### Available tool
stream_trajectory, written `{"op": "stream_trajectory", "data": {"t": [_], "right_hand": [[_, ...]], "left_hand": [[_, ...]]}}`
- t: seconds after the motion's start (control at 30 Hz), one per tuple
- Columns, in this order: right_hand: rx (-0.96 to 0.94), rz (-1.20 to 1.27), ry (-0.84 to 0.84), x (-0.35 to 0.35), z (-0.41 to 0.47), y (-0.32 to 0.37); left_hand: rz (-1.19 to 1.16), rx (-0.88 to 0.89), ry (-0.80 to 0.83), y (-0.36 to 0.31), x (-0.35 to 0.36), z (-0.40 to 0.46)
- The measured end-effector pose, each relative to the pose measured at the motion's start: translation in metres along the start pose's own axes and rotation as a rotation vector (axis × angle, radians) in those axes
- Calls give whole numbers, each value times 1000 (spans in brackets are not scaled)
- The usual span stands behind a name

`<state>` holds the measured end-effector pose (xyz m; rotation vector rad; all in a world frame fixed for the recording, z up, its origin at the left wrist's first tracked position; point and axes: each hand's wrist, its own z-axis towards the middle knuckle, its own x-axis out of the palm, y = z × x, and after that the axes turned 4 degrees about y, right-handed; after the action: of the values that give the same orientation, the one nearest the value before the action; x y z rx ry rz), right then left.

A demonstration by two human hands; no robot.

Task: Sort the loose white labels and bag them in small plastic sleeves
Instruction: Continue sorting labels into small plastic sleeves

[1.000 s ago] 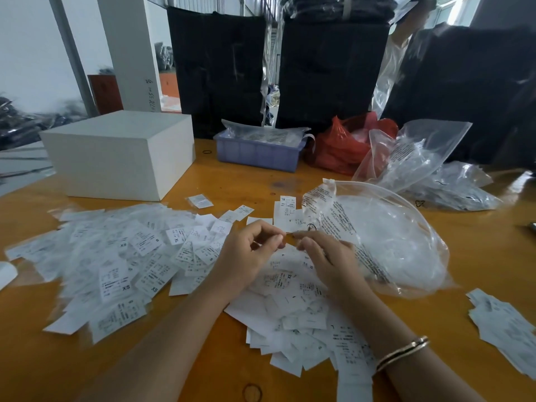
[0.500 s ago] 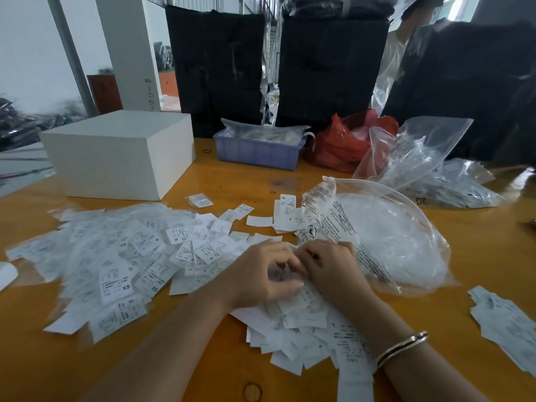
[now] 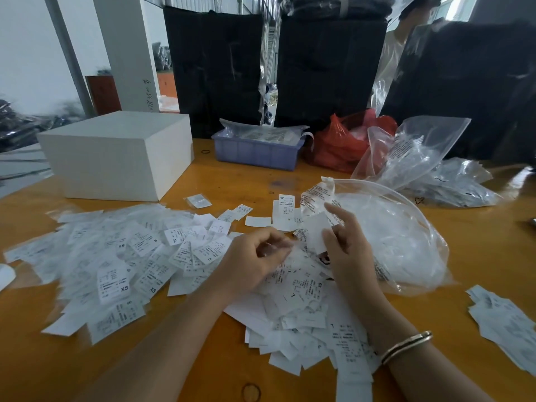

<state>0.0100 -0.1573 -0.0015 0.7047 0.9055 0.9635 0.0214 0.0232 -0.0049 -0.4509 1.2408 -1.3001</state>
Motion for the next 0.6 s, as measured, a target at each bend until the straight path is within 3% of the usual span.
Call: {"op": "stream_trajectory", "data": {"t": [0.1, 0.23, 0.37, 0.6], "right_hand": [[-17, -8, 85, 1, -3, 5], [-46, -33, 241, 5, -6, 8], [-115, -147, 188, 6, -3, 7], [-152, 9, 122, 1, -3, 7]], "left_hand": [[-70, -15, -63, 3, -1, 2], [-102, -3, -30, 6, -1, 3], [-101, -29, -29, 3, 2, 3], [-227, -233, -15, -6, -4, 3]]}}
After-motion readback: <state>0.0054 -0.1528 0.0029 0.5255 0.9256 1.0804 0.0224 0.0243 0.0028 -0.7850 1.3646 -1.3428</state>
